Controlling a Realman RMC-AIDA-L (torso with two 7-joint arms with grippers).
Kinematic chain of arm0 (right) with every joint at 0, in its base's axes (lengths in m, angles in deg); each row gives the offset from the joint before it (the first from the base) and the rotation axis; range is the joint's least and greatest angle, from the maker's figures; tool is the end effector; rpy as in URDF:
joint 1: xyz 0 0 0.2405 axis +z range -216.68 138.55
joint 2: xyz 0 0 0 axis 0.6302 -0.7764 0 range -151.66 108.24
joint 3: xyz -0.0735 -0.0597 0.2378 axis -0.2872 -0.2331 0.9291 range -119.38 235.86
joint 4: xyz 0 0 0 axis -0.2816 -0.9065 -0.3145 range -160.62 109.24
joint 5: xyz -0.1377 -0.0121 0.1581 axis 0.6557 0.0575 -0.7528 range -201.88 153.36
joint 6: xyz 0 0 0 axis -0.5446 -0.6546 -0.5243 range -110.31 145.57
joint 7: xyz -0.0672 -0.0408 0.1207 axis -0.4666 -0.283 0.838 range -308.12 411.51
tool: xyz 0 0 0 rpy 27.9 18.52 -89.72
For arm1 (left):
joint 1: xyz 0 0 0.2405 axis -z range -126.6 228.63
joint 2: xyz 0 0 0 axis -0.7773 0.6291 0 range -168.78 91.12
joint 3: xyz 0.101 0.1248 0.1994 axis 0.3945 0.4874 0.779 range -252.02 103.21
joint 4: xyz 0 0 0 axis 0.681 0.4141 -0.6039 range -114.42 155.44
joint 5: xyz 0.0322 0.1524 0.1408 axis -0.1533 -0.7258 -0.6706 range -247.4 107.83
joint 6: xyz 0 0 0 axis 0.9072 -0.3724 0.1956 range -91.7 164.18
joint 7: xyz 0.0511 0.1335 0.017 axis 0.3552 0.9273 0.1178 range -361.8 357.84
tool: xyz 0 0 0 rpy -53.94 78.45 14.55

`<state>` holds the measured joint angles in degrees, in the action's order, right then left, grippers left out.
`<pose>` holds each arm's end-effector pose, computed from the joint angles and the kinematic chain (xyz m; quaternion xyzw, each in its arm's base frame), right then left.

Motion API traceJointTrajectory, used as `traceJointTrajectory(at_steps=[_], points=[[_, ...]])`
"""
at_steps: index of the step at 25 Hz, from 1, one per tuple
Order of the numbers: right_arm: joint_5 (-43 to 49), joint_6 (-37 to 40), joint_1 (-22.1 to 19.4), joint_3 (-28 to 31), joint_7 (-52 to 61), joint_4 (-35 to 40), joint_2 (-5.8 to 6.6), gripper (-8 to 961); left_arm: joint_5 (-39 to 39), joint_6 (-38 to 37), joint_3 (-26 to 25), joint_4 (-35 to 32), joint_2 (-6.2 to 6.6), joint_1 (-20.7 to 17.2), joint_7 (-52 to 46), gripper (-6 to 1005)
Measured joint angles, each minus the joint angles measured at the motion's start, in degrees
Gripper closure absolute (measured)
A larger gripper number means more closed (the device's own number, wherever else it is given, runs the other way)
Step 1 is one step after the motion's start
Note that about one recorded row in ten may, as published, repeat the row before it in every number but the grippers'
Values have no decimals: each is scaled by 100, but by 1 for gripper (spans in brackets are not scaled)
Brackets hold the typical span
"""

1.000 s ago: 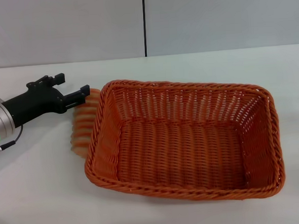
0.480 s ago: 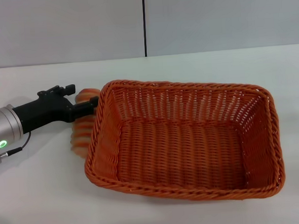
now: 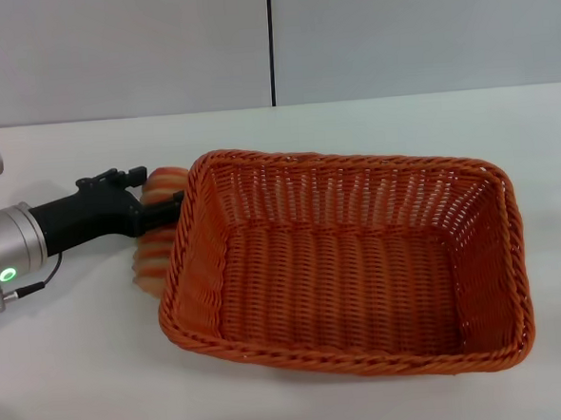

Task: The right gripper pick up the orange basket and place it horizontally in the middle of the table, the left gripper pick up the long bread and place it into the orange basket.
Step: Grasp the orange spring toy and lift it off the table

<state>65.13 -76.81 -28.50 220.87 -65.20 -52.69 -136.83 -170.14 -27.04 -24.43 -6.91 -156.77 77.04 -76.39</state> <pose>0.3733 0.2369 0.0973 -0.7442 0.2763 0.4155 0.4440 -0.3219 0.3380 -0.0240 -0.8889 -0.3156 -0.1874 0.2742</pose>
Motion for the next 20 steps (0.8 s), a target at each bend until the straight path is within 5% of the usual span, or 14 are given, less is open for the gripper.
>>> traceJointTrajectory(at_steps=[20], points=[[3,46,29,-18,-65,132,14,475,-99,-140,53,61,-6,25,-78,197]])
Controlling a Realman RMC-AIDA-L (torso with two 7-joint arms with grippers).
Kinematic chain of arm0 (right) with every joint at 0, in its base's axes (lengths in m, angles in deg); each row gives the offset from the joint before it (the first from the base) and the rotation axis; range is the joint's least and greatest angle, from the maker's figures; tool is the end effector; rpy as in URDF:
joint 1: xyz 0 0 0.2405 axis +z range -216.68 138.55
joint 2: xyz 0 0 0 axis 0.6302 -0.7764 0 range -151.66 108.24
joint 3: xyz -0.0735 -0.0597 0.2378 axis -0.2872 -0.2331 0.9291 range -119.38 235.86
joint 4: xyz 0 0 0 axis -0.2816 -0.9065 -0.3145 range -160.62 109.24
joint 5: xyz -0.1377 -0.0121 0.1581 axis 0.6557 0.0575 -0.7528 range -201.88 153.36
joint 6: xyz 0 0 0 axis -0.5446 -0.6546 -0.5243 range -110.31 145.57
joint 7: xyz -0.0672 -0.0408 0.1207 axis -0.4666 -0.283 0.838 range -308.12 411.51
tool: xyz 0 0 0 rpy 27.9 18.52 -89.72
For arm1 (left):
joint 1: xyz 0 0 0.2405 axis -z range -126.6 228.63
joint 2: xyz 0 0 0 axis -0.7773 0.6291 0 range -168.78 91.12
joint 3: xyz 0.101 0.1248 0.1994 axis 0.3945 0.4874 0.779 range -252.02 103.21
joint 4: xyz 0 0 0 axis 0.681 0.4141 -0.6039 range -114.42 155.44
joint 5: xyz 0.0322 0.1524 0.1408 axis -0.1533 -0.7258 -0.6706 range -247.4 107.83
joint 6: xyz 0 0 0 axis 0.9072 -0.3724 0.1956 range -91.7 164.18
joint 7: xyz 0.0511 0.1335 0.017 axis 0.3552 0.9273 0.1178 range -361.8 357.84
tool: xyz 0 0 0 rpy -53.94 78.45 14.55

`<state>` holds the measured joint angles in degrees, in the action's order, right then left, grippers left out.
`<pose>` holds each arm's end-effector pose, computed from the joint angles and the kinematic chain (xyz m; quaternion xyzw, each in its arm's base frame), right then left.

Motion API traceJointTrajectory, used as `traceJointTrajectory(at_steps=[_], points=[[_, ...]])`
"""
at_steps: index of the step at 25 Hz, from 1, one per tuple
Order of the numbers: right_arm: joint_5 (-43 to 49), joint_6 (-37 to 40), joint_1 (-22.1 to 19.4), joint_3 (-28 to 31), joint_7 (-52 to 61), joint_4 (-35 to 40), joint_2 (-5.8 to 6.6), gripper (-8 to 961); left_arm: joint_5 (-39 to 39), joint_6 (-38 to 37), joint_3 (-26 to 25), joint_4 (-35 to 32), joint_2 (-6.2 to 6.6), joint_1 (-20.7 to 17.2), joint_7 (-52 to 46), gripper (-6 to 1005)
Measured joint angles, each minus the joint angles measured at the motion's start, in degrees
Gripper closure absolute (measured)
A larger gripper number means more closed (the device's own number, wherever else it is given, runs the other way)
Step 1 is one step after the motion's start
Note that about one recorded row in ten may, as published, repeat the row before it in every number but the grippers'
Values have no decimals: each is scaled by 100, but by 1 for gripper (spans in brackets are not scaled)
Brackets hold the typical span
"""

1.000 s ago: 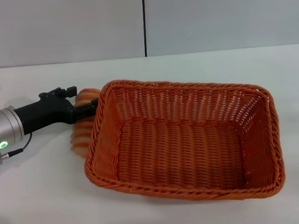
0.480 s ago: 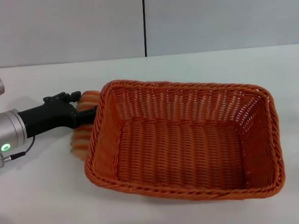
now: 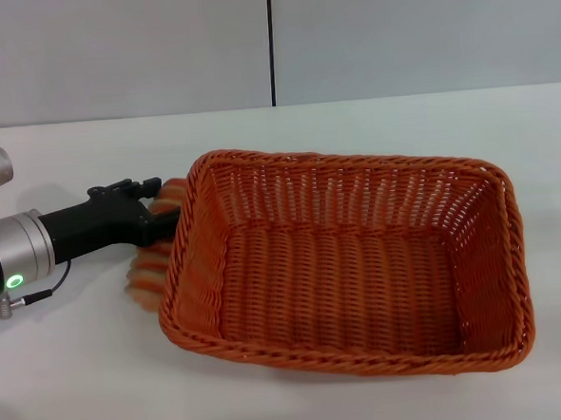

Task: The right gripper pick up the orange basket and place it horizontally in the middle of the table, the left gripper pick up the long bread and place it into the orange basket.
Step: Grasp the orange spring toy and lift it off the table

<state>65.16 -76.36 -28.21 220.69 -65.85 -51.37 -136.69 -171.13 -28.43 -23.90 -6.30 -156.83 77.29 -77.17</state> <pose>0.3738 0.2382 0.0933 -0.7435 0.2803 0.4161 0.4423 -0.3191 0.3337 -0.0298 -0.8943 -0.3178 -0.1874 0.2532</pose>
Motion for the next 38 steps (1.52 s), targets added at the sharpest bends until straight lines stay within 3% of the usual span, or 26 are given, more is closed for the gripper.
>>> traceJointTrajectory(at_steps=[15,24,34,38], points=[[6,17,4,-8,-14,12,3,476,47,-10,-38,-11,6,-35,-53,472],[6,22,4,-8,-15,9,-1,476,55,63,-73,-21,3,-45,-56,554],[6,21,18,8,-14,10,-10,476,63,166,-631,-32,0,-121,-28,624],[5,21,37,14,-14,10,-15,476,63,147,-1148,-71,10,-145,-14,662]])
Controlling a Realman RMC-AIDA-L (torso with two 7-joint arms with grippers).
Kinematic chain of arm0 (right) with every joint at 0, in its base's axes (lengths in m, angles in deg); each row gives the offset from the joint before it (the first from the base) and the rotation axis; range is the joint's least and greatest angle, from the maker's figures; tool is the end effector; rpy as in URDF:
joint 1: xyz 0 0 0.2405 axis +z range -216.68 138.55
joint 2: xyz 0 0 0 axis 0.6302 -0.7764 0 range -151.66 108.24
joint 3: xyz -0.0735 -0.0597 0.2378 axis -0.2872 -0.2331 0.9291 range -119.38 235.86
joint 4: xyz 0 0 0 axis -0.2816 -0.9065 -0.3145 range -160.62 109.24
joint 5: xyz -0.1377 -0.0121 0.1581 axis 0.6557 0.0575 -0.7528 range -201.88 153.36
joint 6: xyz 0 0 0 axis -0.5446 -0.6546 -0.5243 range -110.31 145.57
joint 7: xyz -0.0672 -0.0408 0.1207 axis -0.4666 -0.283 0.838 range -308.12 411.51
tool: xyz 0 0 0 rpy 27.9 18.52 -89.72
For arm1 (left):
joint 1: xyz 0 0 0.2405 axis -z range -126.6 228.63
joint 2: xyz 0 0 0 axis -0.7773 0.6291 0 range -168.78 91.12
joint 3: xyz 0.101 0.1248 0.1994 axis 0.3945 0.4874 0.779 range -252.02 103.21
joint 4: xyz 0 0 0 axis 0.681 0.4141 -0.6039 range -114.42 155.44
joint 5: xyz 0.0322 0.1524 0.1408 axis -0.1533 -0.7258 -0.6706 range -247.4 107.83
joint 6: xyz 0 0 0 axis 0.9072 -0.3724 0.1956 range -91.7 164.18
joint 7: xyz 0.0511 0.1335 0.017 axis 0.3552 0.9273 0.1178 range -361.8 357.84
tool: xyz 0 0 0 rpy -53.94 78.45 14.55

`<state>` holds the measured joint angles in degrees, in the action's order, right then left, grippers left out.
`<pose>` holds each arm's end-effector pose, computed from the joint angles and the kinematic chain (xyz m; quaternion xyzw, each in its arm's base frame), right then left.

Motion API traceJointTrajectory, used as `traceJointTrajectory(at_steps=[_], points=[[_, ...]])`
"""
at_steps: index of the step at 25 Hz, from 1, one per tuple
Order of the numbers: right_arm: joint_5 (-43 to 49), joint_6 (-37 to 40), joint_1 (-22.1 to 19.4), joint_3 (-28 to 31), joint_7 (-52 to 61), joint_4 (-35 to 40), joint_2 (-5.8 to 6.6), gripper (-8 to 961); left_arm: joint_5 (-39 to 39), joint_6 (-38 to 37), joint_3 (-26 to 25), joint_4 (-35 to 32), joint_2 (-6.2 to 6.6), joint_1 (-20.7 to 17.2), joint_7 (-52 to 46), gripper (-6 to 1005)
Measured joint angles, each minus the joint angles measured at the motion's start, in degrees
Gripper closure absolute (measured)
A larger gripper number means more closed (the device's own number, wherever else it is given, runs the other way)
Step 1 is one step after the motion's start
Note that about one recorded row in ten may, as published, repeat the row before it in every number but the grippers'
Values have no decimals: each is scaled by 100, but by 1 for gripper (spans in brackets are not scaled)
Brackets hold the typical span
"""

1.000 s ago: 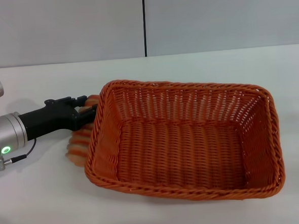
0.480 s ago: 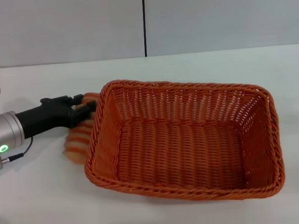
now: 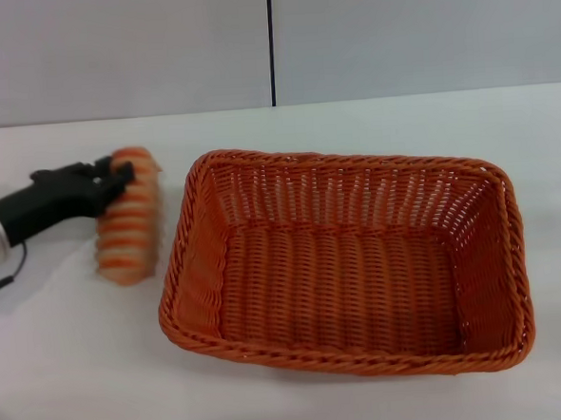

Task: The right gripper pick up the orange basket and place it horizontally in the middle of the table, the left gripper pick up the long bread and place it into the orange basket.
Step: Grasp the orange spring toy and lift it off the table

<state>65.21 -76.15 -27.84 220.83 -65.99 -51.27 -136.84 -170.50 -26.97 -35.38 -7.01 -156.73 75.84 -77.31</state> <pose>0.3725 0.2405 0.0921 -0.7432 0.2795 0.4172 0.4423 -0.3418 0.3396 0.0039 -0.8378 -0.3643 -0.2271 0.3374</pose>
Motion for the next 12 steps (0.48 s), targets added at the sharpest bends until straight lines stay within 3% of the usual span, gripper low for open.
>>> traceJointTrajectory(at_steps=[12], points=[[-15,0,31,17,0,68,0,475,127,-130,-954,-165,-1,-40,5,749]])
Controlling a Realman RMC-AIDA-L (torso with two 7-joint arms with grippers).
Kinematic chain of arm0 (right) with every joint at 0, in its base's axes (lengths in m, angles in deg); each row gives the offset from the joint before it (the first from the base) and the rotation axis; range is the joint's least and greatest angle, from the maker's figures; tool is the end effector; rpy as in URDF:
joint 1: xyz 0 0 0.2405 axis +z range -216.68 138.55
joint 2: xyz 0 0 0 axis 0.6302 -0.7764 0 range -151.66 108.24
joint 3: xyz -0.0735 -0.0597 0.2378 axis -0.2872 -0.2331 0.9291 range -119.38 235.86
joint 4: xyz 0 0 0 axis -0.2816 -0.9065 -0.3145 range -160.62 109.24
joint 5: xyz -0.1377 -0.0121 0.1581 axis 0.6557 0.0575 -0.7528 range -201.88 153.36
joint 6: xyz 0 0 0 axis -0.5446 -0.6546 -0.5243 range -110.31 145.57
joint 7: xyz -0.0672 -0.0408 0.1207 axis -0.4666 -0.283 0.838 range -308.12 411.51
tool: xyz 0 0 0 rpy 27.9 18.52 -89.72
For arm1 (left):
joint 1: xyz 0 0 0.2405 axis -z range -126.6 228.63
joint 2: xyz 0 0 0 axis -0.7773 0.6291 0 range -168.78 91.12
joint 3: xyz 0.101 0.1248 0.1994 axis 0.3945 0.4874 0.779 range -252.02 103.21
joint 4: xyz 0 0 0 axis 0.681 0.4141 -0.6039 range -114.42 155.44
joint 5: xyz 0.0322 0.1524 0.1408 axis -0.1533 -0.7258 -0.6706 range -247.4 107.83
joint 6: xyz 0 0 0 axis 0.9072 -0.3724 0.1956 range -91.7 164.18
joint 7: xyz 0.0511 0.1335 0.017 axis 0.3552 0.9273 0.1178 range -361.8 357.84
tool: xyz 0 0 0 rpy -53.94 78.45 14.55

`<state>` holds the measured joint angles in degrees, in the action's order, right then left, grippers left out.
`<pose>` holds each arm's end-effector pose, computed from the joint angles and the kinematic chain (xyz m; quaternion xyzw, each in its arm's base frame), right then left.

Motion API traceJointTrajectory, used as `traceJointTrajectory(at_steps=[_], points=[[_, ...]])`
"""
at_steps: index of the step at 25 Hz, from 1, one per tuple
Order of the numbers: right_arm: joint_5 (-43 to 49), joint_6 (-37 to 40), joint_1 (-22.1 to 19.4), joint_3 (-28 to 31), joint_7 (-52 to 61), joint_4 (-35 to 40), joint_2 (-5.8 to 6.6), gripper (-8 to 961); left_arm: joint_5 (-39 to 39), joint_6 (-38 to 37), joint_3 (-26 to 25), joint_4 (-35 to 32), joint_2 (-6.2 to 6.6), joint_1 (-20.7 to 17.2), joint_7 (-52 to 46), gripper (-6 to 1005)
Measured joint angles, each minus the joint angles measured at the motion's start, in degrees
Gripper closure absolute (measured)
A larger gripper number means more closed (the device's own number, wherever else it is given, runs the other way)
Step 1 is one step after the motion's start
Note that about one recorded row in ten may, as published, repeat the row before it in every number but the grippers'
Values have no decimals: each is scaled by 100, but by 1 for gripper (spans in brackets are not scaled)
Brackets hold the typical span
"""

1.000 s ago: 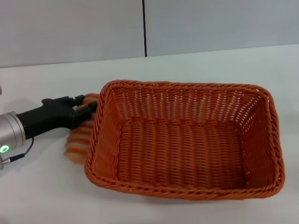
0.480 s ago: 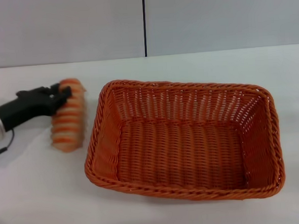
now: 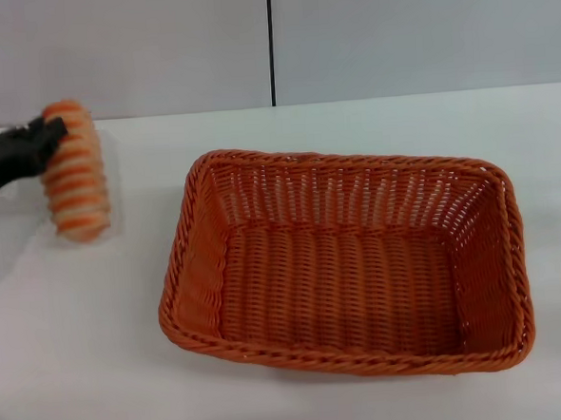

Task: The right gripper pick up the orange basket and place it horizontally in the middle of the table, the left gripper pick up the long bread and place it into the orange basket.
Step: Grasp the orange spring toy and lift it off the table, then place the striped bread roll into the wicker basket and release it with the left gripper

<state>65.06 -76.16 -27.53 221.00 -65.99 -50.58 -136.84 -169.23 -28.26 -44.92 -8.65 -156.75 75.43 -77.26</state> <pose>0.3716 0.2419 0.0906 -0.7404 0.2815 0.4222 0.4408 -0.3516 0.3436 0.0365 -0.7898 -0.3792 -0.2746 0.3962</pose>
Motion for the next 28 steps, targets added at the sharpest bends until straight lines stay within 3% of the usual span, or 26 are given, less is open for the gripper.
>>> traceJointTrajectory(at_steps=[7,11,17,22,24,27,28], points=[[-7,0,45,2,0,54,0,475,846,-521,-27,-149,14,-171,10,802],[-15,1,72,1,-8,67,0,475,1376,-1291,-36,-250,33,-296,-113,828],[-21,22,115,0,-10,75,0,475,1459,-2136,19,-257,63,-223,-565,843],[-10,84,188,-1,-37,99,0,475,1397,-2667,491,-167,10,51,-759,848],[-2,92,213,-4,-62,149,0,475,1427,-2730,1192,99,-35,349,-772,852],[3,106,240,-13,-76,185,0,475,1427,-2730,1192,99,-35,349,-772,854],[5,120,245,-18,-77,196,0,475,1427,-2690,1497,246,-55,510,-740,855]])
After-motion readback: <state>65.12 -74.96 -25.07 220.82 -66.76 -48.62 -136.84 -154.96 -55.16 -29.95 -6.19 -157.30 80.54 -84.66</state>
